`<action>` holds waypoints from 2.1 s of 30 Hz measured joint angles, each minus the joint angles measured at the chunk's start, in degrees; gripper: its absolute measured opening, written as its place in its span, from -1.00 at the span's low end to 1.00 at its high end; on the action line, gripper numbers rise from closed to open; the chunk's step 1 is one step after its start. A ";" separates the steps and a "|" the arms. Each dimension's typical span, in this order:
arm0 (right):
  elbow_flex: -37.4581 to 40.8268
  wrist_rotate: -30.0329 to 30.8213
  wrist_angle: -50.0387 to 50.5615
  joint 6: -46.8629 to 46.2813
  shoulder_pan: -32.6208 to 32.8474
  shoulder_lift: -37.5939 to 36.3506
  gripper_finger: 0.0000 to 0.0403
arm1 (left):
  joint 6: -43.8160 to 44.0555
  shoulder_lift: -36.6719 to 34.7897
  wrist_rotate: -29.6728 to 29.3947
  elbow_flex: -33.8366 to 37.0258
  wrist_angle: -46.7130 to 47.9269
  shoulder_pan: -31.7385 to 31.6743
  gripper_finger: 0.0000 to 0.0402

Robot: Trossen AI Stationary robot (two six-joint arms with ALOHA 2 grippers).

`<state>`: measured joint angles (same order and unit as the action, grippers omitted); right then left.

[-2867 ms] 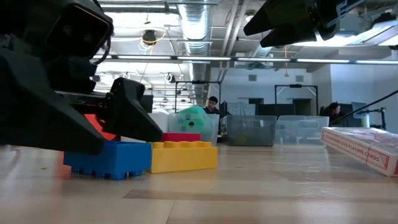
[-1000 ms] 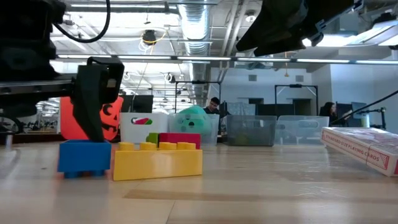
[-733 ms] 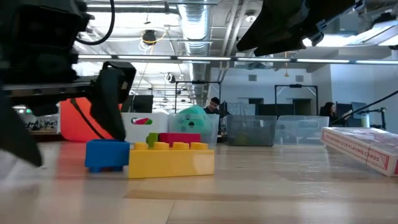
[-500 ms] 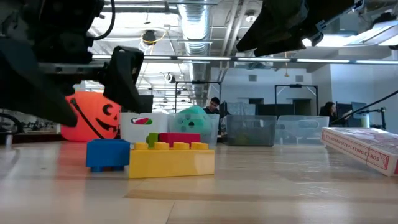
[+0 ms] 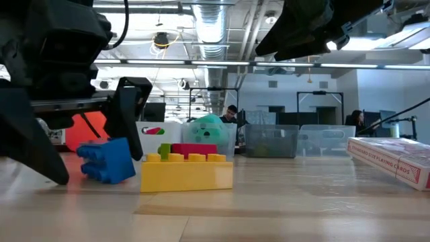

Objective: Pick & Place Toys
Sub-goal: Put the small blue game piece into the black bin, then put the small light green game piece into the black bin

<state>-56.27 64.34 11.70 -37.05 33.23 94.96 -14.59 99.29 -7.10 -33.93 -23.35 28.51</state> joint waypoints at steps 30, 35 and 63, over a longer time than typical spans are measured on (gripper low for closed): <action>-7.21 1.69 -0.55 16.17 -4.06 -0.20 0.46 | 0.96 -17.58 -32.24 -1.77 -4.68 -9.80 -0.58; -8.88 1.70 -0.57 20.69 -4.11 -0.22 0.46 | 1.55 -20.94 -29.55 -1.70 -8.37 -21.85 -0.58; -11.06 -3.00 -3.61 26.52 -2.05 -0.22 0.46 | 10.46 14.02 -2.98 -38.66 -13.82 -47.28 -0.03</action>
<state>-67.33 61.33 8.09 -10.52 31.18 94.74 -4.13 113.31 -10.08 -72.60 -37.17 -18.76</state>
